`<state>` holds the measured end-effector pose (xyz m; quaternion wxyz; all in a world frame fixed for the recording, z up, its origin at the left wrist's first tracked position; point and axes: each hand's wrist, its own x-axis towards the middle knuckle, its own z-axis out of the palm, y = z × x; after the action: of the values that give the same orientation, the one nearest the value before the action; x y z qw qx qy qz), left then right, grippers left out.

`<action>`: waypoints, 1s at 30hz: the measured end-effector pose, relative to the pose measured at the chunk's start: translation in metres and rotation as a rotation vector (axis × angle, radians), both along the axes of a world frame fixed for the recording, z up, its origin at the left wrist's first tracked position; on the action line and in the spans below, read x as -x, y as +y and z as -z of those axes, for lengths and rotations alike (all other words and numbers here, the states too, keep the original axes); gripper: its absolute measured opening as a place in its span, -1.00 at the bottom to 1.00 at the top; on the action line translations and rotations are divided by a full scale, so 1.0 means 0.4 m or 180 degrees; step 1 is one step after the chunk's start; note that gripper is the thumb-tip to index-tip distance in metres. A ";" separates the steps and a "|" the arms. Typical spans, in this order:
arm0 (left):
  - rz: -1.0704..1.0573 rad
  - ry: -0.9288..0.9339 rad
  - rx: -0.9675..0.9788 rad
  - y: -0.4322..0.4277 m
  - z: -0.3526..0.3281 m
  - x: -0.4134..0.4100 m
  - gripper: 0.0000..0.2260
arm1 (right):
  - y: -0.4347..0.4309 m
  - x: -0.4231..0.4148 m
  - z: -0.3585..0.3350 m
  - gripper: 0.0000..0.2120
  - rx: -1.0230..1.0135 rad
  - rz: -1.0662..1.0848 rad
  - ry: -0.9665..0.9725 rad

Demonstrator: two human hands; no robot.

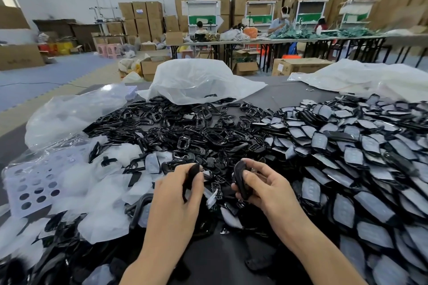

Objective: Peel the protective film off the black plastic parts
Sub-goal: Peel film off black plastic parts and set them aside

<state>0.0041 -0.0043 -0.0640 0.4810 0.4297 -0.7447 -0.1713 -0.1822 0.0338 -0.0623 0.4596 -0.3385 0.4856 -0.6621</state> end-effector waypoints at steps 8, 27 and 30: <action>0.0450 -0.0127 -0.0148 0.032 -0.018 0.021 -0.64 | 0.021 -0.004 -0.014 -0.68 0.0107 -0.0008 -0.0073; 0.0569 0.0476 -0.0357 0.040 -0.039 0.032 -0.70 | 0.020 0.005 -0.001 -0.81 -0.0029 0.0006 0.0121; 0.0601 0.0636 -0.0482 0.044 -0.040 0.032 -0.71 | 0.027 -0.004 -0.009 -0.82 0.0027 -0.0012 -0.0189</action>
<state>-0.0085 0.0135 -0.0482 0.5007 0.3736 -0.7152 -0.3133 -0.1804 0.0447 -0.0588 0.4736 -0.3215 0.4683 -0.6731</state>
